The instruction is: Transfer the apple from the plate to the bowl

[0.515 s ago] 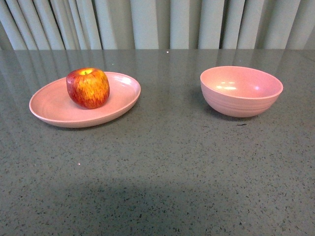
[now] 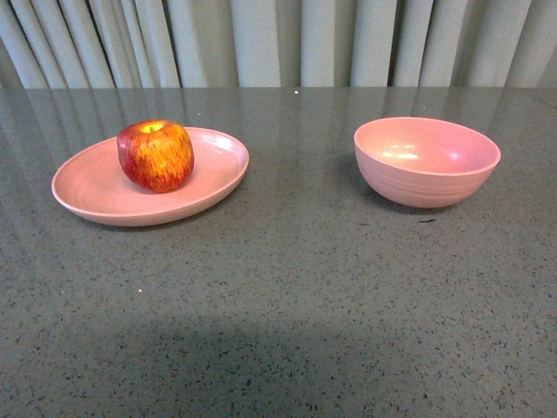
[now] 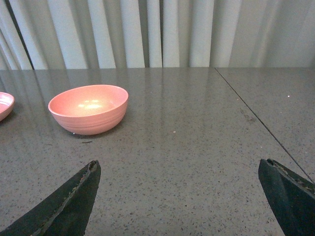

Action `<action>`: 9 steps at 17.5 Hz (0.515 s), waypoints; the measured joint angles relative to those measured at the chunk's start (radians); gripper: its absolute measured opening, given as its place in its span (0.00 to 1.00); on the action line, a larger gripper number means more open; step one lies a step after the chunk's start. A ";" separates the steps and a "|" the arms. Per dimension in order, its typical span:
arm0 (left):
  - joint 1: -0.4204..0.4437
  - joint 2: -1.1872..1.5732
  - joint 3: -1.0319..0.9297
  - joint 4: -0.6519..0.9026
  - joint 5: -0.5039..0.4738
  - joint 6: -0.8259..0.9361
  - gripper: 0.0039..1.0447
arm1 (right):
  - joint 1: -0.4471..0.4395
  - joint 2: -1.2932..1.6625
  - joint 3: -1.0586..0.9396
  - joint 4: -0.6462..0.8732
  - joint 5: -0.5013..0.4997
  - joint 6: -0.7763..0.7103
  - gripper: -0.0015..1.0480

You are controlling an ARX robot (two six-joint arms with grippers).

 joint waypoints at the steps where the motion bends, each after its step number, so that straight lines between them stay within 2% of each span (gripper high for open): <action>1: 0.000 0.000 0.000 0.000 0.000 0.000 0.94 | 0.000 0.000 0.000 0.000 0.000 0.000 0.94; 9: 0.000 0.000 0.000 0.000 0.000 0.000 0.94 | 0.000 0.000 0.000 0.000 0.000 0.000 0.94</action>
